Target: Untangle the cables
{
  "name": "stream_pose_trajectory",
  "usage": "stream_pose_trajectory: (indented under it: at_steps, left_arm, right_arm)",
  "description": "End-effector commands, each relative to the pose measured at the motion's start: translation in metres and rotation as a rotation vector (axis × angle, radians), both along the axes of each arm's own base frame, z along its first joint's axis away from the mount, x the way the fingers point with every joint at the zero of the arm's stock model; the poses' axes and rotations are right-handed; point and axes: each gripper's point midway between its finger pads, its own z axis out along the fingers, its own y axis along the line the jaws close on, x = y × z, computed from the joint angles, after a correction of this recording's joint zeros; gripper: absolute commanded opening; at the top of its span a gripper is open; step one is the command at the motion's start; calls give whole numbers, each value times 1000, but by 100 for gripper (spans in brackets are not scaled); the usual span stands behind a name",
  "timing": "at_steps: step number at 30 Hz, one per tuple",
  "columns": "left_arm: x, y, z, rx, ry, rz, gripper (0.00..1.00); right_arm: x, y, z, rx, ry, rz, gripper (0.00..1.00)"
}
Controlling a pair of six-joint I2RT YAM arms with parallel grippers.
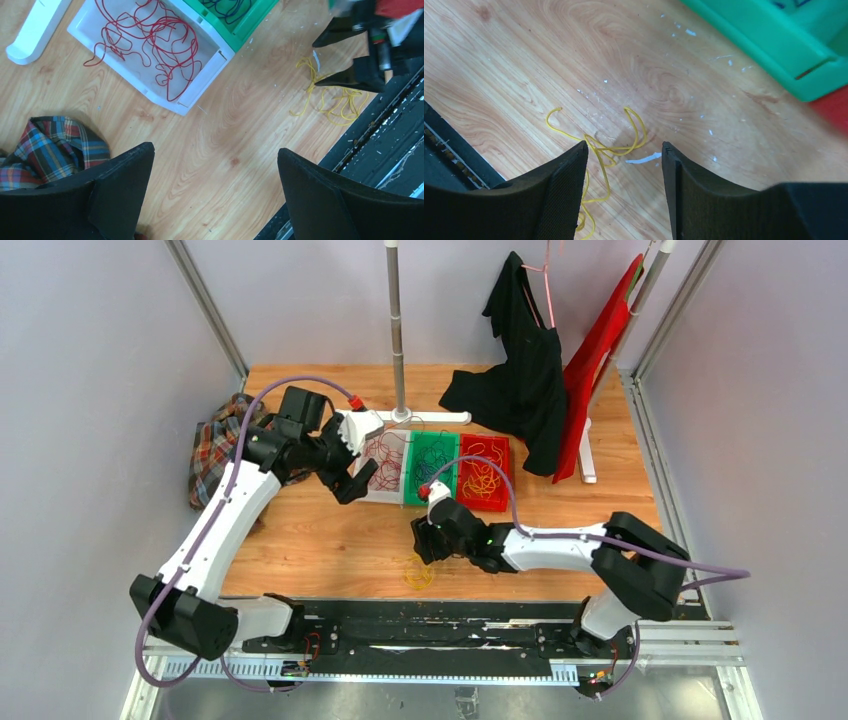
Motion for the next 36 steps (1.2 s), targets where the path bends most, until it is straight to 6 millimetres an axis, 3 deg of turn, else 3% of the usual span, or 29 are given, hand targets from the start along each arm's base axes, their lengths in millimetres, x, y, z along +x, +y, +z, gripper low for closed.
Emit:
stream_pose_trajectory:
  at_steps: [1, 4, 7, 8, 12, 16, 22, 28, 36]
  left_arm:
    - [-5, 4, 12, -10, -59, -1, 98]
    - [-7, 4, 14, -16, -68, -10, 98]
    - [-8, 4, 15, -21, -69, -10, 99]
    - [-10, 3, 15, -25, -68, -14, 99]
    - [-22, -9, 18, -90, -57, -84, 99]
    - [-46, -29, 28, -209, -50, -212, 97]
    - [-75, -49, 37, -341, -23, -353, 95]
    - [-94, -61, 28, -368, 32, -430, 85]
    - [-113, -66, 21, -365, 75, -488, 61]
  right_arm:
    - [-9, 22, -7, 30, 62, 44, 53]
    - [-9, 24, -12, 11, 77, 50, 39]
    - [-3, 23, 4, 1, 38, 48, 5]
    - [0, 22, 14, 5, 14, 42, 1]
    - [3, 23, 75, 104, -87, 75, 1]
    - [-11, 26, 135, 246, -144, 186, 1]
    - [-31, 30, 191, 442, -175, 309, 1]
    - [-41, 43, 226, 580, -148, 378, 1]
    - [-43, 51, 233, 626, -125, 397, 1]
